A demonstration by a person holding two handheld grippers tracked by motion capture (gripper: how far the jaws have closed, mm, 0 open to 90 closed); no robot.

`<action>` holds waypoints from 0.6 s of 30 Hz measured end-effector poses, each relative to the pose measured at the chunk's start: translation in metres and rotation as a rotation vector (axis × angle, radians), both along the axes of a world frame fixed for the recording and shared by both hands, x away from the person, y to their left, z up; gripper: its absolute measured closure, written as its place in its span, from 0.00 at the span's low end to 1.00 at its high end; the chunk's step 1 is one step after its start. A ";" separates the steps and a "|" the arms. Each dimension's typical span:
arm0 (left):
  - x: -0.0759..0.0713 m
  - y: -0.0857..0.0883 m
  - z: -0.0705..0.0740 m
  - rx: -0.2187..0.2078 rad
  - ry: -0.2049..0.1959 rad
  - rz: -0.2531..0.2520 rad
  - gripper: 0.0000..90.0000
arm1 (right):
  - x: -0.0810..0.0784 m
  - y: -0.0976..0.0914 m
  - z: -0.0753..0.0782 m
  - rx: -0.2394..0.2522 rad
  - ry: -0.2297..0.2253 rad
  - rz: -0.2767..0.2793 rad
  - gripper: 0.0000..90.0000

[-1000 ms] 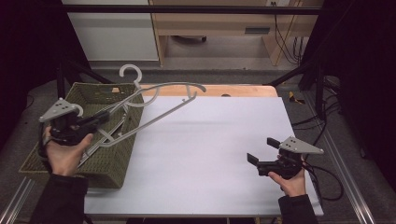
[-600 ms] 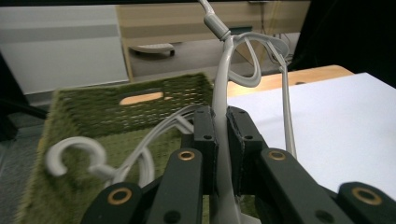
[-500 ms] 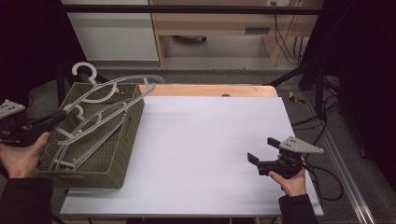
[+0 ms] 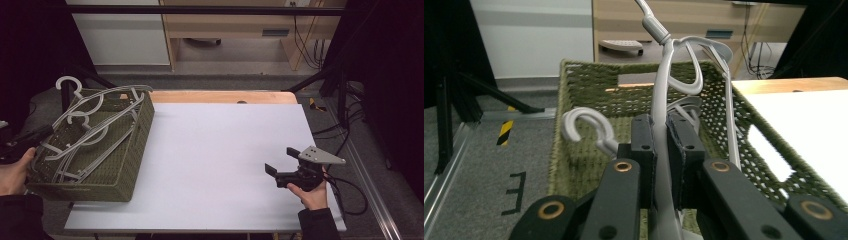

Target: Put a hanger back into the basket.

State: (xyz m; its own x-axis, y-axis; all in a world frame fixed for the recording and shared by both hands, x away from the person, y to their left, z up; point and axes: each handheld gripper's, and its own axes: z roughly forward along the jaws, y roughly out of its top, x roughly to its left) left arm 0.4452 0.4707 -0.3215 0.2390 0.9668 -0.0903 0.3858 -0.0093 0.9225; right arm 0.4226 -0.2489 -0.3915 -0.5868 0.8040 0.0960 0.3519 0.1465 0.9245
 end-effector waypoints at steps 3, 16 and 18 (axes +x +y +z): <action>0.000 0.008 -0.004 -0.019 -0.001 0.010 0.92 | 0.000 0.000 0.000 -0.001 0.002 0.000 0.02; -0.002 0.014 -0.025 0.030 0.056 0.019 0.92 | 0.000 0.001 -0.001 -0.005 0.004 0.000 0.02; 0.000 0.009 -0.029 0.048 0.075 0.018 0.92 | 0.001 0.001 -0.001 -0.011 0.005 0.004 0.02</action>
State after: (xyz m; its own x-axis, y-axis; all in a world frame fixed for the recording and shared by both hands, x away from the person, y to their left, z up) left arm 0.4451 0.4794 -0.3501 0.2162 0.9745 -0.0604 0.4545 -0.0457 0.8896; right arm 0.4235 -0.2480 -0.3927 -0.5898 0.8025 0.0902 0.3560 0.1581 0.9210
